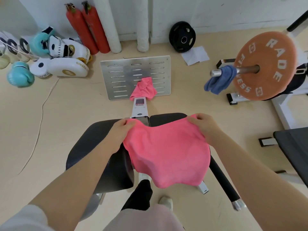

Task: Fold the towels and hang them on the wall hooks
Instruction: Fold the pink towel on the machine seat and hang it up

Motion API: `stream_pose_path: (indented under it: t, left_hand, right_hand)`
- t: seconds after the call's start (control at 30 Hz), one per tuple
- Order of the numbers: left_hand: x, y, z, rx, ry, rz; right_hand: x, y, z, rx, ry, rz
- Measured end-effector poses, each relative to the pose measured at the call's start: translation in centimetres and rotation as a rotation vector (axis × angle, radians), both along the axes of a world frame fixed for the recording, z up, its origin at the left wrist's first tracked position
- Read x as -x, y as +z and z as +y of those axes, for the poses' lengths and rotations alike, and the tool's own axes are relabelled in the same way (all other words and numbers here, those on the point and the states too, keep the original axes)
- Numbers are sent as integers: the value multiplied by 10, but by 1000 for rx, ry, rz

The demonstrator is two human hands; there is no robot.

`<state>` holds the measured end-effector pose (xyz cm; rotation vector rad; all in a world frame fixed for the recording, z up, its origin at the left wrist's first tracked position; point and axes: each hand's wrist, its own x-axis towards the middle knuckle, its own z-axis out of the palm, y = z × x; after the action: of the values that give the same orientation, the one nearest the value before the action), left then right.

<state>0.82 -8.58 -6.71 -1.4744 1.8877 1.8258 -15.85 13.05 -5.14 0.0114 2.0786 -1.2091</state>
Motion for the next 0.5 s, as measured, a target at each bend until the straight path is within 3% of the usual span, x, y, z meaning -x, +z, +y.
stream_pose_path:
  t: [0.13, 0.23, 0.37, 0.5]
  left_hand:
    - [-10, 14, 0, 154, -38, 86]
    - [-18, 31, 0, 96, 45, 225]
    - [-36, 52, 13, 145, 33, 359]
    - [-50, 73, 39, 231, -2, 414]
  right_hand:
    - [0, 12, 14, 70, -48, 50]
    - [-4, 25, 32, 146, -106, 46]
    - [-17, 45, 55, 266, 33, 74]
    - [-29, 64, 73, 219, 166, 260]
